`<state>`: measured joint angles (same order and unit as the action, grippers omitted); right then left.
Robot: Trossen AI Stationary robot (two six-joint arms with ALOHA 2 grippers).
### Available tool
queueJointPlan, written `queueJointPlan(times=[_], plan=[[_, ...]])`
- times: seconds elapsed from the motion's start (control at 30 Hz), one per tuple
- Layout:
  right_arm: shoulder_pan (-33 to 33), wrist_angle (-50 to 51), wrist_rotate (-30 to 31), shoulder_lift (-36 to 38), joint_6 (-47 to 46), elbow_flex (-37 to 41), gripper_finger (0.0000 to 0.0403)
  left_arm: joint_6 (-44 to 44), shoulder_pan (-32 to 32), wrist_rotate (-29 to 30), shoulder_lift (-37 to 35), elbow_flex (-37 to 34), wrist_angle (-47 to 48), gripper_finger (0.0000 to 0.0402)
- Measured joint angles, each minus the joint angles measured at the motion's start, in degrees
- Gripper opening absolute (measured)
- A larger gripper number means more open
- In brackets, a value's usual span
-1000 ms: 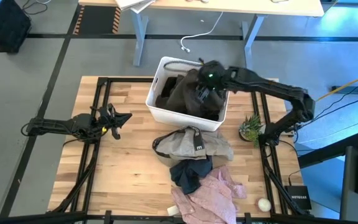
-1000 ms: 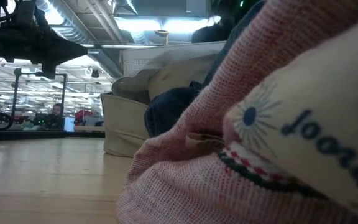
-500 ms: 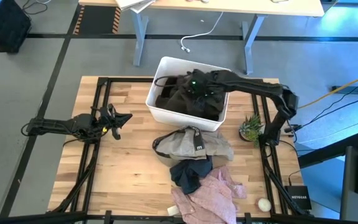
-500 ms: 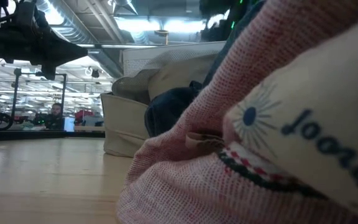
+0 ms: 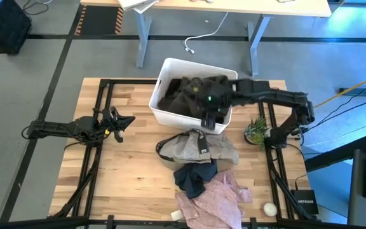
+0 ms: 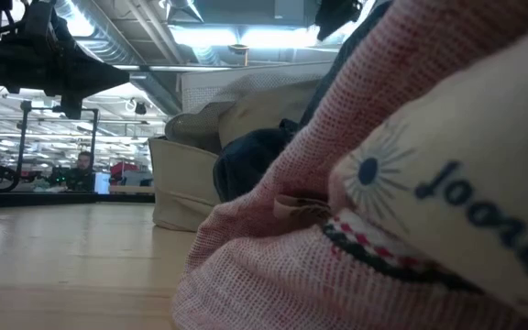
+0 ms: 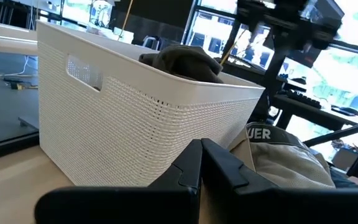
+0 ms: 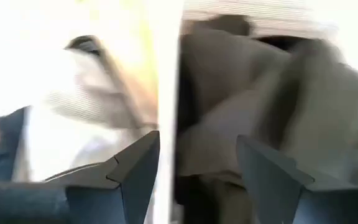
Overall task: Sort clothes
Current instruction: Put the blue short into the white bin
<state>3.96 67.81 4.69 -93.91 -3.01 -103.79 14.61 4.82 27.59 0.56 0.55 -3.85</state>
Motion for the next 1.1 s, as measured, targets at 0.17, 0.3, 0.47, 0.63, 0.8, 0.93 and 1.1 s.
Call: queueJointPlan(times=[0.17, 0.3, 0.47, 0.63, 0.8, 0.93, 1.1], plan=[[-8.39, -0.83, 0.19, -0.04, -2.49, 0.73, 0.0229, -0.38, 0.01, 0.00, 0.02, 0.01, 0.01, 0.0004], [-15.73, -0.55, 2.94, -0.04, -4.64, 0.75, 0.0229, 0.24, 0.01, -0.12, 0.02, 0.01, 0.01, 0.0004], [-23.18, -0.89, 6.22, -0.04, -5.63, 2.73, 0.0229, 0.28, 0.02, -0.28, 0.02, 0.01, 0.03, 0.0004], [-26.33, -3.33, 5.20, -0.04, -4.54, 7.16, 0.0229, 0.25, 0.01, -0.34, 0.02, 0.01, 0.03, 0.0004], [-25.99, -5.04, 5.36, -0.04, -4.72, 11.65, 0.0229, -0.33, 0.02, -3.57, 0.02, 0.01, 0.24, 0.0004], [-25.71, -6.77, 5.64, -0.04, -6.24, 13.76, 0.0229, -1.11, 0.02, -3.82, 0.02, 0.01, 0.25, 0.0004], [-25.70, -5.94, 5.64, -0.04, -7.35, 15.79, 0.0229, 0.00, 0.00, -5.12, 0.02, 0.00, 0.30, 0.0004]])
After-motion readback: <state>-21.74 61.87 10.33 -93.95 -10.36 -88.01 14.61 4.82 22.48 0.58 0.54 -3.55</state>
